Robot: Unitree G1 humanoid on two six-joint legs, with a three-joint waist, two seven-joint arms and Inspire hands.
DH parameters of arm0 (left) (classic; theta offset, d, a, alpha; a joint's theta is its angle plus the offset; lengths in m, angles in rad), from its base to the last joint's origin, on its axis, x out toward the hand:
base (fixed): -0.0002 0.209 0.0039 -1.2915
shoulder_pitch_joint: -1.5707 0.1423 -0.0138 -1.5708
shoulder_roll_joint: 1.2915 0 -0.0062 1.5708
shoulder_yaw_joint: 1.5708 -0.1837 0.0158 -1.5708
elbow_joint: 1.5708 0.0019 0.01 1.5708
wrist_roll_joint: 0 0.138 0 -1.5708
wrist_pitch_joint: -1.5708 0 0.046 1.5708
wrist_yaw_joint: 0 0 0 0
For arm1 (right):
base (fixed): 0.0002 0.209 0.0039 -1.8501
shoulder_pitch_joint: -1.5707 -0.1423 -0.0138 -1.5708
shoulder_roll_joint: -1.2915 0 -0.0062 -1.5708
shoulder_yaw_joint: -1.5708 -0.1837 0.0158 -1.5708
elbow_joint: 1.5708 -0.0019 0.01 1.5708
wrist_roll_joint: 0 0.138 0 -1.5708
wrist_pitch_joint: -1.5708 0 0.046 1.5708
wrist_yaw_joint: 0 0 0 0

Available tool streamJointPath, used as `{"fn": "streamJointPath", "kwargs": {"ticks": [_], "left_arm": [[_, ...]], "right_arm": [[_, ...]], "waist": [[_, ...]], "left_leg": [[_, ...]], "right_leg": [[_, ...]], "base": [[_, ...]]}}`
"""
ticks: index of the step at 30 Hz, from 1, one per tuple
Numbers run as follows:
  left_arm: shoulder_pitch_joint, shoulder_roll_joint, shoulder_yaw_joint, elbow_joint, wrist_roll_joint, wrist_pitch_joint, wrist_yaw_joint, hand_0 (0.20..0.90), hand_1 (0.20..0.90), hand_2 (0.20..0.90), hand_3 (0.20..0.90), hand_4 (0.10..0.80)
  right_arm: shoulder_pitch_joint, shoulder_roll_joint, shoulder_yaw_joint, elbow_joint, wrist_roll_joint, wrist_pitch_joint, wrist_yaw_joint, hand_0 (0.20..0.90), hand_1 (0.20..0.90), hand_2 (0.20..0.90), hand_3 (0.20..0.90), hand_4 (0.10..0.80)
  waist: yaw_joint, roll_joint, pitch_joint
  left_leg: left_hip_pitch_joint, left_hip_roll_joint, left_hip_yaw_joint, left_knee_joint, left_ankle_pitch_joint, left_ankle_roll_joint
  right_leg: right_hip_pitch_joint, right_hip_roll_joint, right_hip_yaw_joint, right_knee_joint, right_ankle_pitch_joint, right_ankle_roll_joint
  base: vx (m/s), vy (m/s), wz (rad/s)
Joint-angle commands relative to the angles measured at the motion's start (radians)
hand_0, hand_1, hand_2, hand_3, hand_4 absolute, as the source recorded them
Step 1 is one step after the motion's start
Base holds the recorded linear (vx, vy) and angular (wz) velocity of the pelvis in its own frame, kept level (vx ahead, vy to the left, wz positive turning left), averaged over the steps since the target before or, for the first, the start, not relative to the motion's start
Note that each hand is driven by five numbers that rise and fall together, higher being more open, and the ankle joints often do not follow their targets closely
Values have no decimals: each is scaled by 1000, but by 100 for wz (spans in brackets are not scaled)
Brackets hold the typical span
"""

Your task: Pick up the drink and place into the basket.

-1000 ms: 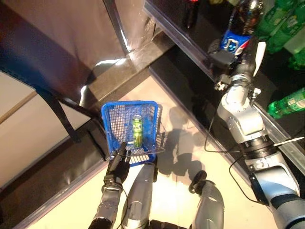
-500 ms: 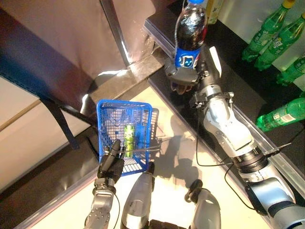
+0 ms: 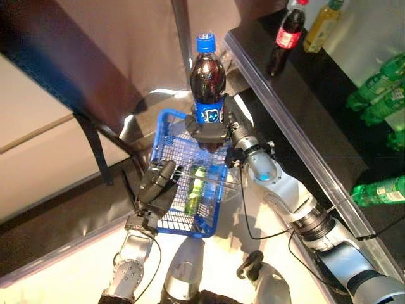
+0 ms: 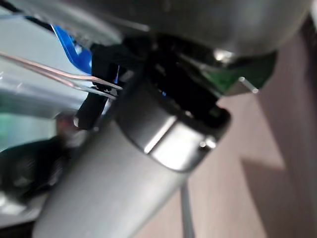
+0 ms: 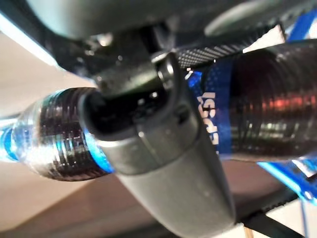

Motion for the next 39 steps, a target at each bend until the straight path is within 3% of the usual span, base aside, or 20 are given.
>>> {"fn": "streamJointPath", "kwargs": {"ticks": [1,11,30,39], "left_arm": [[-112,30,0,-395,19,-42,-260,300,300,300,200,100],[-171,68,1,-466,-1,62,-423,300,300,300,200,100],[-249,111,15,-517,-59,47,-544,300,300,300,200,100],[-280,137,20,-552,-72,30,-549,300,300,300,200,100]], "right_arm": [[-175,73,-19,-189,-62,-111,-38,300,300,300,200,100],[-159,90,-15,-97,-52,-78,-87,300,300,300,200,100],[-58,246,31,244,58,-128,-138,300,300,300,200,100],[-19,318,23,470,219,-170,-178,300,300,300,200,100]], "waist": [[10,-7,-183],[26,-24,-199],[34,-10,-212],[44,5,-202]], "left_leg": [[25,13,-30,38,-28,8],[27,14,-32,39,-32,3],[19,15,-29,46,-36,-8],[-2,13,-30,61,-40,-11]], "right_leg": [[36,3,8,-14,25,-22],[65,2,-13,-41,36,-16],[79,0,-24,-53,35,-8],[62,-12,-31,-34,33,-2]], "base": [[18,-13,8],[10,-20,6],[0,0,0],[0,0,0]]}}
